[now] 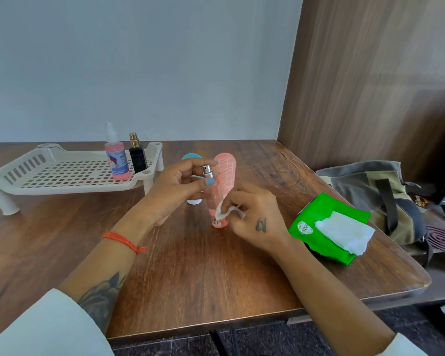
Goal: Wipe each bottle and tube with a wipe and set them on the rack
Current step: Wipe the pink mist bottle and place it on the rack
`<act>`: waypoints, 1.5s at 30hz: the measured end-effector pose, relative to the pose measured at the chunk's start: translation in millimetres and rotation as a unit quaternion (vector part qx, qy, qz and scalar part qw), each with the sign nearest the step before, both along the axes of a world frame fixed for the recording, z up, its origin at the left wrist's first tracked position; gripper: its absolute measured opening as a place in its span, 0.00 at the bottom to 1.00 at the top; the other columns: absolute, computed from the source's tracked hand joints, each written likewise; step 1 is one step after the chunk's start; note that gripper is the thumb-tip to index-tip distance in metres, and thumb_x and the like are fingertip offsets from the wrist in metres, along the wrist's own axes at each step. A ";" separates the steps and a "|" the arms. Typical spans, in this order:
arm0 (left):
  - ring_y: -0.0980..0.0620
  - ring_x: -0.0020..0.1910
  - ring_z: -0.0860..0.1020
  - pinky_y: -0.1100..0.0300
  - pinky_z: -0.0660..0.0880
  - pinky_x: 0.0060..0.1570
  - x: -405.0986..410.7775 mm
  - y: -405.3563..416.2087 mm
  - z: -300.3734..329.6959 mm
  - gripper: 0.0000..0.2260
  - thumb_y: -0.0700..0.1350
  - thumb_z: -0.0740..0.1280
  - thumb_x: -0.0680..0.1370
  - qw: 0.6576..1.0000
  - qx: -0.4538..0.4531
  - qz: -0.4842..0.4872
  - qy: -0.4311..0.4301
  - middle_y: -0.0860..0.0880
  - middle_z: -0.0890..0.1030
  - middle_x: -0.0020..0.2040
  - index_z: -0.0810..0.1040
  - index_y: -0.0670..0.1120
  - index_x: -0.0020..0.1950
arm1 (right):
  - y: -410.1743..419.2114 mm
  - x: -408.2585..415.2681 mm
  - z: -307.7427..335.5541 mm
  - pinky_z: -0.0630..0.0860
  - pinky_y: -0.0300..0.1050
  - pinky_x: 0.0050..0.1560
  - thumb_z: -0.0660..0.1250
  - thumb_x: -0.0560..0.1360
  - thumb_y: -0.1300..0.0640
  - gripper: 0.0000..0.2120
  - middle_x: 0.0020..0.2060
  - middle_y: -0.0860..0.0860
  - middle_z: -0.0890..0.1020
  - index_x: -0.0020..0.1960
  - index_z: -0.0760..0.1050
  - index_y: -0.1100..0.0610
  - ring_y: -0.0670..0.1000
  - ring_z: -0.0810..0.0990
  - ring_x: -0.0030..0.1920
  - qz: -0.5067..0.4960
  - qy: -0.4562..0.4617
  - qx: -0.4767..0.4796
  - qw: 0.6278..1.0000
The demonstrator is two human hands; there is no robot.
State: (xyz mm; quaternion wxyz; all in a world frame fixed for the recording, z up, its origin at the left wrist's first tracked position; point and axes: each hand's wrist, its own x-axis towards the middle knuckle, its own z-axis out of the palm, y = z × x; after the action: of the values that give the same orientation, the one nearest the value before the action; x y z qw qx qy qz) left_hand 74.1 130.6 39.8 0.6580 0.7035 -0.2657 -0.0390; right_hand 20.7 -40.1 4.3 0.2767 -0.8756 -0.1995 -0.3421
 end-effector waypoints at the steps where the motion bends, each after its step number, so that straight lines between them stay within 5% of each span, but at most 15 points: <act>1: 0.51 0.52 0.82 0.56 0.81 0.47 1.1 0.1 -0.7 0.14 0.38 0.68 0.75 1.000 0.015 0.001 0.000 0.44 0.81 0.56 0.78 0.49 0.59 | -0.8 -0.3 -0.4 0.76 0.45 0.32 0.64 0.62 0.61 0.07 0.36 0.50 0.81 0.34 0.80 0.55 0.49 0.78 0.36 -0.001 0.022 -0.025 0.999; 5: 0.52 0.52 0.81 0.55 0.81 0.46 1.6 -1.8 -2.3 0.15 0.43 0.64 0.78 0.998 0.069 -0.012 0.004 0.47 0.81 0.53 0.74 0.61 0.60 | -1.3 -0.5 0.5 0.77 0.47 0.33 0.65 0.63 0.59 0.06 0.36 0.51 0.81 0.34 0.81 0.56 0.51 0.78 0.35 -0.007 0.088 -0.115 0.989; 12: 0.54 0.49 0.82 0.56 0.81 0.43 -1.3 -3.1 -0.3 0.16 0.44 0.63 0.78 0.998 0.058 -0.032 0.020 0.49 0.82 0.51 0.72 0.61 0.63 | 6.9 0.1 1.8 0.71 0.28 0.40 0.65 0.72 0.60 0.07 0.45 0.53 0.81 0.48 0.79 0.58 0.46 0.78 0.42 -0.055 -0.109 0.027 0.992; 18: 0.50 0.54 0.80 0.52 0.81 0.50 -0.1 -2.0 -1.4 0.29 0.36 0.71 0.72 0.996 0.073 -0.033 0.028 0.51 0.79 0.55 0.69 0.60 0.66 | 4.9 -1.2 0.3 0.74 0.35 0.35 0.61 0.71 0.57 0.10 0.41 0.51 0.81 0.44 0.80 0.57 0.47 0.78 0.38 -0.013 -0.046 -0.004 0.999; 24: 0.52 0.52 0.81 0.53 0.78 0.54 1.4 -3.1 -3.7 0.34 0.33 0.73 0.69 0.993 0.116 -0.018 0.005 0.50 0.79 0.55 0.67 0.60 0.66 | -0.6 -1.4 0.5 0.74 0.42 0.35 0.68 0.67 0.63 0.04 0.37 0.52 0.82 0.38 0.82 0.58 0.50 0.78 0.36 -0.029 0.094 -0.089 0.991; 28: 0.50 0.51 0.81 0.51 0.79 0.55 1.2 -4.8 -5.6 0.34 0.36 0.76 0.67 0.992 0.129 -0.005 -0.019 0.47 0.80 0.52 0.68 0.56 0.68 | 2.6 -3.1 3.7 0.75 0.39 0.32 0.64 0.69 0.61 0.07 0.38 0.52 0.82 0.39 0.81 0.58 0.49 0.78 0.36 -0.080 -0.091 0.012 0.993; 31: 0.49 0.49 0.82 0.52 0.80 0.52 1.1 -5.5 -6.9 0.35 0.36 0.77 0.65 0.992 0.123 0.006 -0.027 0.46 0.80 0.51 0.70 0.57 0.67 | 5.4 -2.6 3.6 0.77 0.39 0.42 0.62 0.72 0.64 0.10 0.45 0.56 0.81 0.48 0.81 0.62 0.51 0.80 0.44 -0.067 -0.209 0.034 0.975; 39: 0.53 0.50 0.81 0.56 0.78 0.55 -1.0 -9.8 -10.7 0.32 0.37 0.76 0.68 0.984 0.149 0.045 -0.083 0.51 0.80 0.53 0.69 0.62 0.64 | 4.0 7.8 -5.3 0.76 0.44 0.50 0.67 0.70 0.64 0.15 0.51 0.57 0.81 0.57 0.80 0.61 0.53 0.72 0.52 -0.058 -0.221 -0.158 0.961; 45: 0.52 0.48 0.82 0.54 0.78 0.55 0.7 -8.7 -9.4 0.32 0.38 0.77 0.66 0.986 0.150 0.022 -0.070 0.48 0.82 0.49 0.70 0.61 0.63 | 3.2 5.8 -2.7 0.76 0.41 0.49 0.62 0.71 0.65 0.11 0.45 0.56 0.82 0.46 0.83 0.62 0.52 0.78 0.48 -0.024 -0.218 -0.016 0.976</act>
State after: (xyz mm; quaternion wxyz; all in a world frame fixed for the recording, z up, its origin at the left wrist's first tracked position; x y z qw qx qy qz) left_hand 74.7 121.9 30.3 0.5256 0.8008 -0.2868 -0.0143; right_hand 26.5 -36.9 1.6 0.2043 -0.7887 -0.2392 -0.5282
